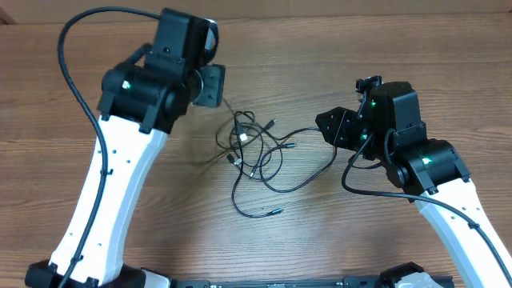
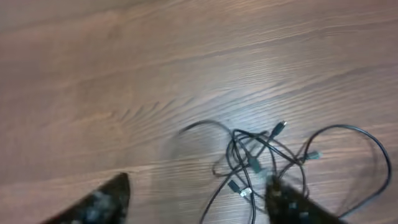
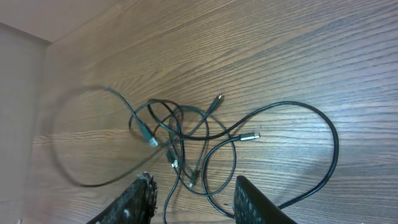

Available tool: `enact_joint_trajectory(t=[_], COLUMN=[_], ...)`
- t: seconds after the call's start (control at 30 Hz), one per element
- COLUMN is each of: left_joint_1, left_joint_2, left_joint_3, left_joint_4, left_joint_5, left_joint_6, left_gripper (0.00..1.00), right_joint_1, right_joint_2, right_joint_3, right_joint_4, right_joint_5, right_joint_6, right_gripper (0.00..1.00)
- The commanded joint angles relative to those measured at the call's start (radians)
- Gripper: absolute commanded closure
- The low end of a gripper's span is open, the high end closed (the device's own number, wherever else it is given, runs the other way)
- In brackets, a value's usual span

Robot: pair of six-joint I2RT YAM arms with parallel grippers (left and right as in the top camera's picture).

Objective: Untangle cables

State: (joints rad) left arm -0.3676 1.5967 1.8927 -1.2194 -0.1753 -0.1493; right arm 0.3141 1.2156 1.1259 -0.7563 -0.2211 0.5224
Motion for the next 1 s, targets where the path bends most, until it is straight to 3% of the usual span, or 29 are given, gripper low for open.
enact_joint_trajectory(t=[0.0, 0.6, 0.7, 0.97], left_joint_1=[0.014, 0.013, 0.013, 0.013], left_joint_2=[0.048, 0.352, 0.401, 0.512], left_joint_3=[0.005, 0.005, 0.005, 0.005], left_joint_4=[-0.003, -0.045, -0.032, -0.051], left_joint_5=[0.051, 0.139, 0.232, 0.514], left_joint_6=[-0.068, -0.065, -0.061, -0.121], left_gripper=[0.21, 0.21, 0.17, 0.21], right_joint_1=[-0.005, -0.005, -0.005, -0.005], right_joint_2=[0.0, 0.0, 0.0, 0.0], right_joint_3=[0.019, 0.019, 0.019, 0.019], right_joint_4=[-0.001, -0.001, -0.001, -0.002], right_joint_5=[-0.005, -0.005, -0.005, -0.005], right_joint_6=[-0.008, -0.008, -0.008, -0.008], right_gripper=[0.61, 0.61, 0.61, 0.61])
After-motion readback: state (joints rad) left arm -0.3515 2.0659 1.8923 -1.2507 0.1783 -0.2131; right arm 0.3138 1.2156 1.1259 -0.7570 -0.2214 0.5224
